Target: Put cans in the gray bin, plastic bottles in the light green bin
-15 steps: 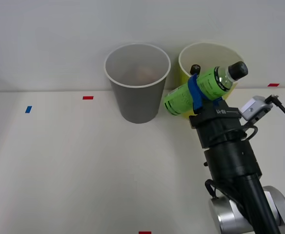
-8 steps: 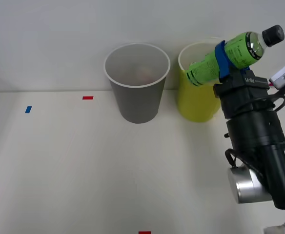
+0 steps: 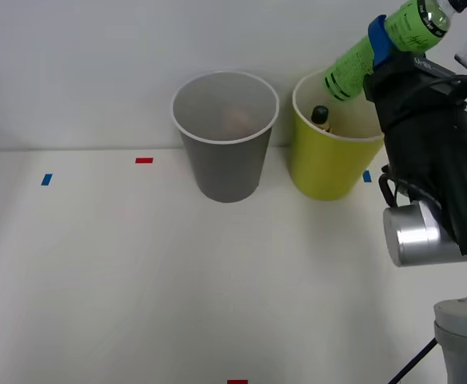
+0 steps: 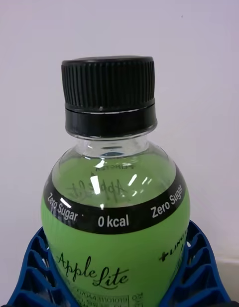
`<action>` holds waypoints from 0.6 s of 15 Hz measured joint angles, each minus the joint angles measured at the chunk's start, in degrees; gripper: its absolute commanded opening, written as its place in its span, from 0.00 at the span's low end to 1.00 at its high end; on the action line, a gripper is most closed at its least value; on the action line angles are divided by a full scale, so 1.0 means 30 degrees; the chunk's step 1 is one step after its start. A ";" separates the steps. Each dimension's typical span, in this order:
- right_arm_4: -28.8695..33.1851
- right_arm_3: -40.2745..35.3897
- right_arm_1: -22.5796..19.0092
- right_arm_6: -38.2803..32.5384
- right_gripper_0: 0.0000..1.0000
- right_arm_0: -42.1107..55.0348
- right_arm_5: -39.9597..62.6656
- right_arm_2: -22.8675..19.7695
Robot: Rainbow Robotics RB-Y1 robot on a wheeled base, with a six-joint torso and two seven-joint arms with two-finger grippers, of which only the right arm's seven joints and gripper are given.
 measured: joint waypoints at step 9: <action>-0.1048 0.3483 -0.2555 0.0534 0.00 -0.3034 0.2633 -0.0614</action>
